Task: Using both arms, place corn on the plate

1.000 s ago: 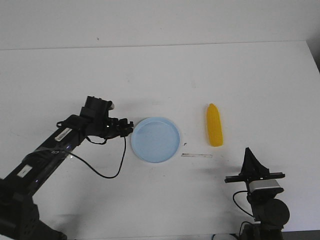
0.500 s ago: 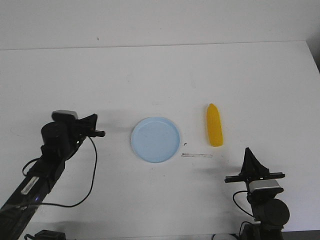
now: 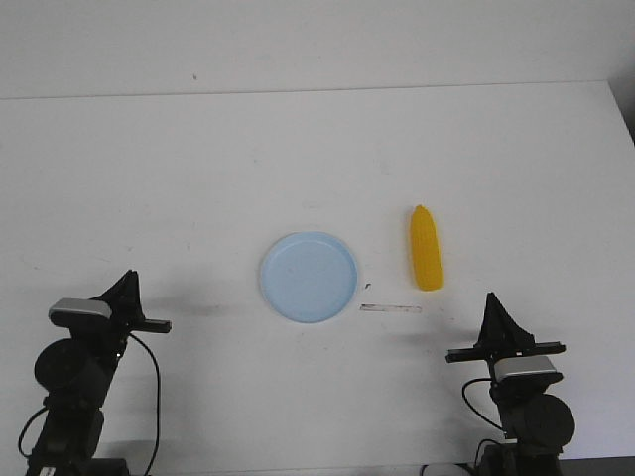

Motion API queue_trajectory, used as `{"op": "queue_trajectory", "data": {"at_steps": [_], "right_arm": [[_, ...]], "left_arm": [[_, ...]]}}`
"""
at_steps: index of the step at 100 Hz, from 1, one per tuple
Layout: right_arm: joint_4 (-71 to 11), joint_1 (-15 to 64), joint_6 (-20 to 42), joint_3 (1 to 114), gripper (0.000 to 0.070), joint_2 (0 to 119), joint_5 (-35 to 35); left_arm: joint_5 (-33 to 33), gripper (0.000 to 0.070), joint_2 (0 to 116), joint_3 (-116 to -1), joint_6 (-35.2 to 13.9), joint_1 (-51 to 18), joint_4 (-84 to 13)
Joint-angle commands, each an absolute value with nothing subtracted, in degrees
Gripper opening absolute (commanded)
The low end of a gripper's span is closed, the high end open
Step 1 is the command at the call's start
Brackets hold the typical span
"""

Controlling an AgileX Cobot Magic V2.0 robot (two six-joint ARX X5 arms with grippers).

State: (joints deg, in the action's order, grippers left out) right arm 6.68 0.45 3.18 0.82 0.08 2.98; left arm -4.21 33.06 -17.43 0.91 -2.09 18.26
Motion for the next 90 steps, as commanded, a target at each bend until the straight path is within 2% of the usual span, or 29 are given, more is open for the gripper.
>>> {"op": "queue_trajectory", "data": {"at_steps": [1,18,40,90], "right_arm": [[7.25,0.58,2.87,0.73,0.0001,0.05,2.96],[7.25,0.58,2.87,0.73,0.0001,0.05,2.96],[7.25,0.58,2.87,0.73,0.0001,0.05,2.96],[7.25,0.58,2.87,0.73,0.0001,0.05,2.96]], "left_arm": [[-4.01,0.0001,29.21,-16.80,1.80,-1.89,19.11],[-4.01,0.0002,18.61,-16.40,1.87,-1.89,16.49],[-3.99,0.0002,10.37,-16.43,1.89,-1.89,13.82],[-4.05,0.0002,7.03,-16.43,1.89,-1.89,11.66]]}}
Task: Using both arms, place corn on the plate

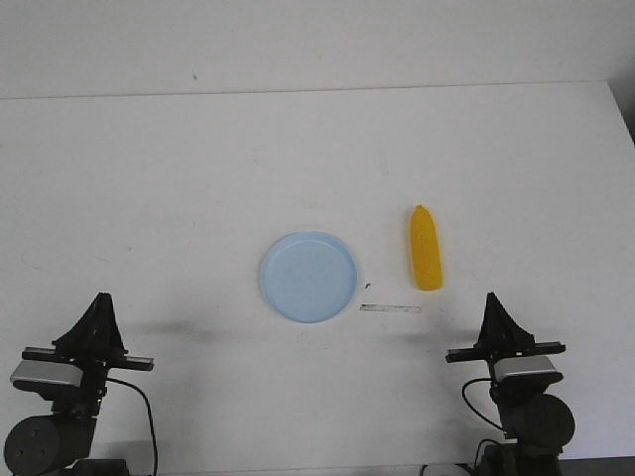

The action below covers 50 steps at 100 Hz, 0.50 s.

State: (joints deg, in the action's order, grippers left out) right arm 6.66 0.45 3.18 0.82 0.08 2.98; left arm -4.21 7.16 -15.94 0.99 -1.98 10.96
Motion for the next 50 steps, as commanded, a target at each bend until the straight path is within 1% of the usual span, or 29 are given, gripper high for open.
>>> {"op": "queue_trajectory", "data": {"at_steps": [1,27,32,42,50], "right_arm": [[7.25,0.58,2.87,0.73,0.0001,0.05,2.96],[7.70,0.54,2.81,0.73,0.0001,0.05,2.02],[7.77,0.54,3.64,0.75,0.0001,0.05,0.95],[10.90,0.54,5.80,1.34,0.0001,0.05,1.08],[10.11,0.84,5.96,3.64,0.0001,0.23,1.08]], "left_arm": [[-4.03,0.0002,7.03,-16.43,1.89,-1.89,11.66],[-4.03,0.0002,7.03,-16.43,1.89,-1.89,11.66],[-4.03,0.0002,7.03,-16.43,1.89,-1.89,11.66],[-4.03,0.0002,7.03,-16.43,1.89,-1.89,11.66],[-4.03,0.0002,7.03,-16.43,1.89,-1.89,11.66]]}}
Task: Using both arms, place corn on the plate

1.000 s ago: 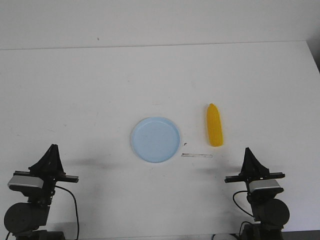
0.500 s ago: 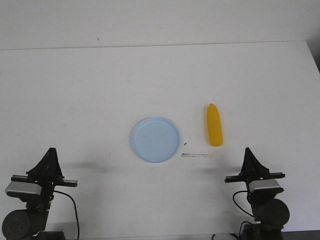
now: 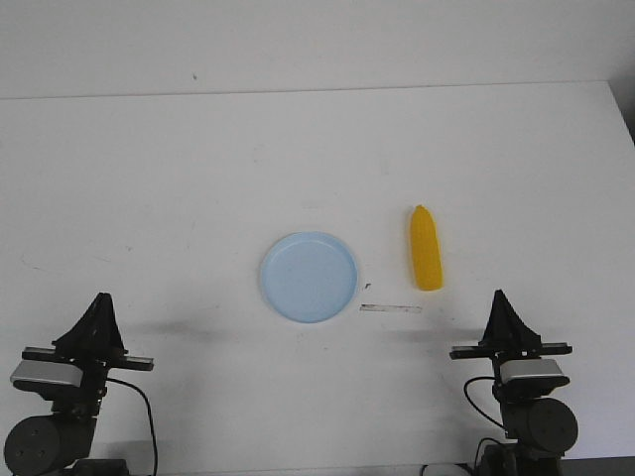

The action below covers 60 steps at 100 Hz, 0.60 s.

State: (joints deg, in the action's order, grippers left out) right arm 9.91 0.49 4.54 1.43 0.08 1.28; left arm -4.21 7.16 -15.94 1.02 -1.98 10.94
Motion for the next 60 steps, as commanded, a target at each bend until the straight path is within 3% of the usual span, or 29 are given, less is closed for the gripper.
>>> {"op": "queue_trajectory", "data": {"at_steps": [1,28,60], "right_arm": [[9.85,0.86,5.93,4.01,0.0001,0.32,1.08],[-0.45,1.08,5.98,16.03,0.0001,11.09,1.21],[-2.15,5.87,6.44,28.18,0.0001,36.51,-0.38]], "left_arm": [[-4.03,0.0002,7.03,-16.43,1.89,-1.89,11.64],[-4.03,0.0002,7.03,-16.43,1.91,-1.89,11.66],[-4.03,0.0002,7.03,-16.43,1.89,-1.89,11.66]]}}
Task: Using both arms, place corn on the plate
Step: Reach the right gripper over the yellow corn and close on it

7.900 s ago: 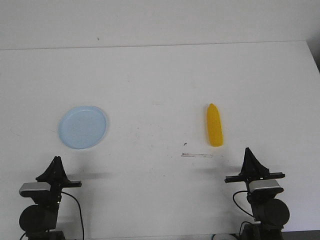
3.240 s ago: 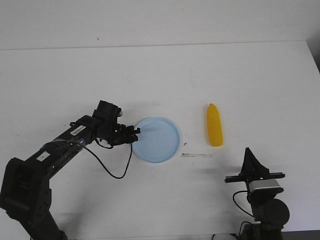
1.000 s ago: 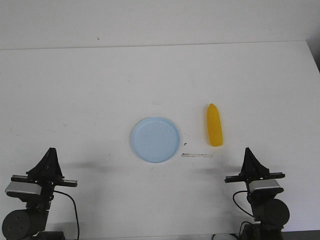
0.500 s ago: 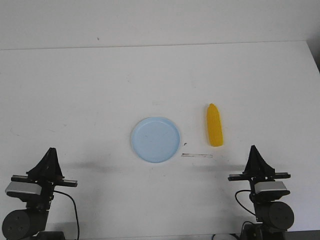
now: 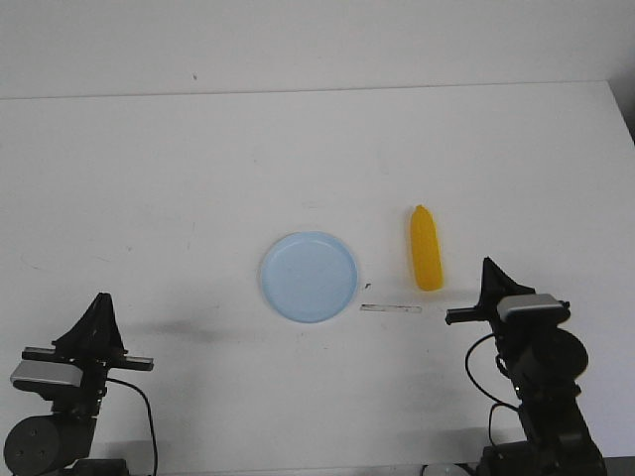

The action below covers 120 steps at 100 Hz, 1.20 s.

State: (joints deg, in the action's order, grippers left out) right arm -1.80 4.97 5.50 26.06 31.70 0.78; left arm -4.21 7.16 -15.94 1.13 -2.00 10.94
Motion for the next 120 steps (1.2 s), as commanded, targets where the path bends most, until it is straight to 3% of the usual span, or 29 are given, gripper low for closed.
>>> {"op": "queue_trajectory", "data": {"at_steps": [1,31,67,94,100,112,120], "right_arm": [[-2.24,6.07,6.46,28.58,0.0001,37.32,-0.51],[-14.22,10.17,8.86,46.33,0.0001,62.19,-6.83],[-40.88,10.24,11.60,73.52,0.0001,85.78,-5.98],[-53.30,10.66,15.53,88.60,0.0010,97.47,0.19],[-56.34,10.66,15.88,91.68,0.0091,100.36,-0.01],[-58.81,10.66,15.81,94.50,0.0413,104.25,-0.01],[-58.63,10.66,15.75,94.50,0.0485,105.67,-0.12]], "left_arm": [[-4.05,0.0002,7.03,-16.43,1.89,-1.89,11.66],[-4.05,0.0001,7.03,-16.43,1.89,-1.89,11.66],[-4.03,0.0001,7.03,-16.43,1.89,-1.89,11.66],[-4.03,0.0002,7.03,-16.43,1.89,-1.89,11.66],[-4.03,0.0002,7.03,-16.43,1.89,-1.89,11.66],[-4.03,0.0001,7.03,-16.43,1.89,-1.89,11.66],[-4.03,0.0002,7.03,-16.43,1.89,-1.89,11.66]]}}
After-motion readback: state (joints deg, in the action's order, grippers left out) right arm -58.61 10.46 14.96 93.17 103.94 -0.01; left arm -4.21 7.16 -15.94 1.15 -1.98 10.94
